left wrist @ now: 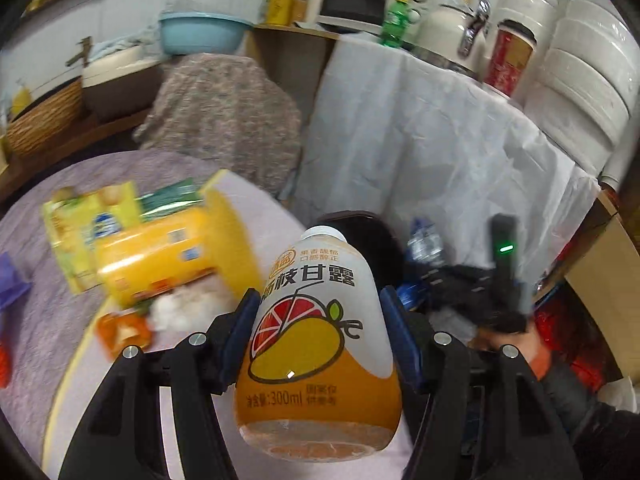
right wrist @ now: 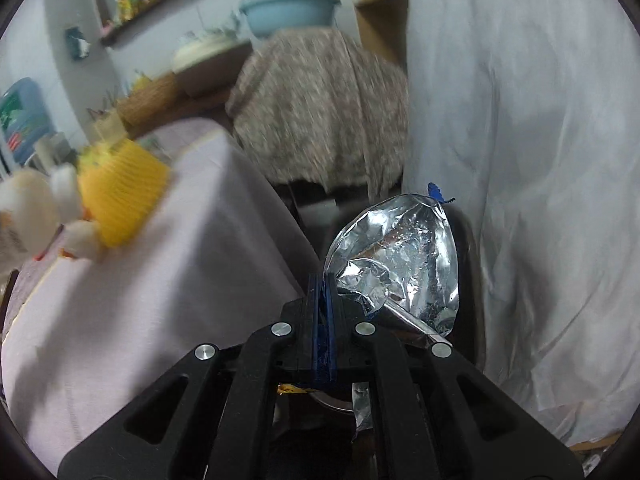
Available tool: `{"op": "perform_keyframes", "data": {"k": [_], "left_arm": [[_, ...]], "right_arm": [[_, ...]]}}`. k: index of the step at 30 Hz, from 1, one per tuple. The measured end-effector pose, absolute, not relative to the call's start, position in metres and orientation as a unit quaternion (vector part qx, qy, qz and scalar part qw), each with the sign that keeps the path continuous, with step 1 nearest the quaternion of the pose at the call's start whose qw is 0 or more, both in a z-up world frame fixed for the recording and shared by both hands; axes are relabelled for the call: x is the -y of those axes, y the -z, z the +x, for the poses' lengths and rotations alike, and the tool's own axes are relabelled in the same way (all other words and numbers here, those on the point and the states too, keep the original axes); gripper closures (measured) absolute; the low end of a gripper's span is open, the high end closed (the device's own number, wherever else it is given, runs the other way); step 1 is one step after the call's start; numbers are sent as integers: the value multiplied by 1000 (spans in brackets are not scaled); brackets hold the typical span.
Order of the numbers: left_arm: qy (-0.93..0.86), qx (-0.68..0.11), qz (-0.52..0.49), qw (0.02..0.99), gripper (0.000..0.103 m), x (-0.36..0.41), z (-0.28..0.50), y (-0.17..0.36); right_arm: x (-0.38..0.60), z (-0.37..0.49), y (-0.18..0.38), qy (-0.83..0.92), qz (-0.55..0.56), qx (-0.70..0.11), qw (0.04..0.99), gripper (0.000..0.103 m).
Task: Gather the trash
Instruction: 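Carry wrapper and bottle to the black bin and open both tools over it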
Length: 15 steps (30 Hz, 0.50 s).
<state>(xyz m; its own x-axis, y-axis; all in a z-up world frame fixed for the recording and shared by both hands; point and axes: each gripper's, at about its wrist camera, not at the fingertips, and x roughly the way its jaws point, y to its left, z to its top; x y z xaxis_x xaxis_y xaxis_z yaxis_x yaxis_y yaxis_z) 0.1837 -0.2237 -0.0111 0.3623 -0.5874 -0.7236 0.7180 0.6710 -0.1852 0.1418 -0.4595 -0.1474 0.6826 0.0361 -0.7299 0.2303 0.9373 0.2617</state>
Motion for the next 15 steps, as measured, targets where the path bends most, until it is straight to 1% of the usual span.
{"op": "perform_keyframes", "data": {"k": [3, 8, 13, 14, 15], "left_arm": [[407, -409, 91, 812, 42, 260, 183, 21], [412, -426, 111, 798, 42, 307, 182, 44], [399, -449, 122, 790, 42, 342, 187, 70], [397, -452, 125, 789, 42, 348, 188, 74], [396, -455, 127, 788, 42, 353, 189, 78]], "right_arm": [[472, 161, 191, 64, 187, -422, 885, 99], [488, 185, 241, 72, 202, -459, 862, 98], [499, 189, 258, 76, 217, -464, 855, 97], [500, 188, 258, 76, 216, -463, 856, 93], [501, 187, 257, 76, 216, -461, 857, 82]]}}
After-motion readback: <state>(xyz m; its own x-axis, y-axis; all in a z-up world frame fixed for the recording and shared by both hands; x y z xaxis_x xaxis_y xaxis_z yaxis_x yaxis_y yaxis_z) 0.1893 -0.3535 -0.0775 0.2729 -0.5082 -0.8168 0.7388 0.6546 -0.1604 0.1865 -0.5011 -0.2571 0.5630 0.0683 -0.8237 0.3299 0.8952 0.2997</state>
